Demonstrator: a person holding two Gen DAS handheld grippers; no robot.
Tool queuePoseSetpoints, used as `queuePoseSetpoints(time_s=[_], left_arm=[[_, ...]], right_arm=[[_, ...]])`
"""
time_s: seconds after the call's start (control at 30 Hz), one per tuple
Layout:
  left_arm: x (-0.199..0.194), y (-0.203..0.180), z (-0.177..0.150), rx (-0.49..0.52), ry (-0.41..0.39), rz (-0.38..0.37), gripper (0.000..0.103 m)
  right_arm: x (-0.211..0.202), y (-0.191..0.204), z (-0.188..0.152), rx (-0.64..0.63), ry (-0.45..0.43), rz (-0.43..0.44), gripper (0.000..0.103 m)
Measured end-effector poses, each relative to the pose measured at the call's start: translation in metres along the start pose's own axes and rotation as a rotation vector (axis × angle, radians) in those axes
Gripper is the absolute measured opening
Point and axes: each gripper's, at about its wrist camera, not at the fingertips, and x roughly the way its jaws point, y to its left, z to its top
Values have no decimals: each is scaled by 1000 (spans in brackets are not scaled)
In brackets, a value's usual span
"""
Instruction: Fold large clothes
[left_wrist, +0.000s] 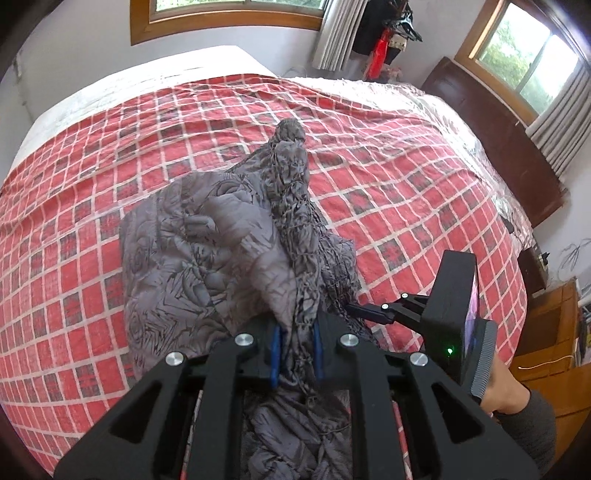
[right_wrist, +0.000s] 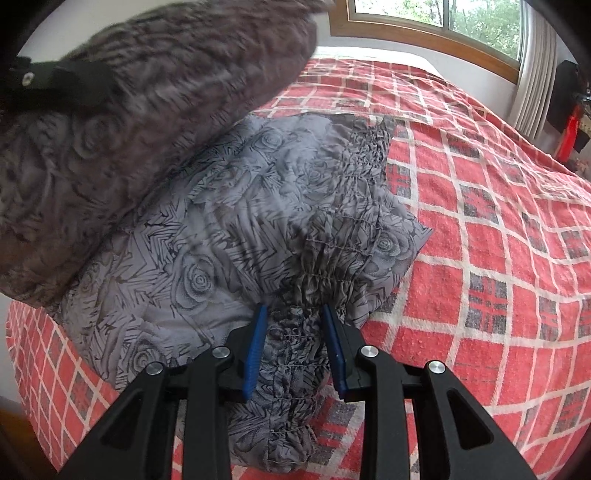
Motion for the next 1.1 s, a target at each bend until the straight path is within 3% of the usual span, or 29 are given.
queuePoseSetpoints(time_s=[0.23, 0.37, 0.43, 0.53, 0.63, 0.67, 0.87, 1.0, 1.1], left_arm=[[25, -13, -2, 38, 6, 4, 14], [30, -21, -7, 67, -26, 5, 16], [30, -23, -10, 73, -54, -11, 16], [23, -17, -13, 56, -124, -102, 17], [25, -16, -16, 54, -132, -131, 18], [24, -17, -18, 60, -133, -135, 18], [-2, -19, -22, 83, -178, -168, 21], [-26, -16, -29, 117, -207, -157, 24], [-46, 0, -35, 114, -242, -151, 30]], right_arm=[[-15, -11, -3, 59, -18, 72, 33], [-30, -28, -1, 146, -23, 159, 42], [-39, -45, 1, 241, -33, 238, 44], [-51, -65, 3, 370, -65, 364, 49], [-61, -70, 7, 427, -85, 426, 63], [-64, -70, 8, 441, -90, 435, 71], [-63, -73, 19, 480, -89, 497, 73], [-55, -73, 23, 530, -90, 606, 75], [-43, -67, 30, 545, -76, 685, 84]])
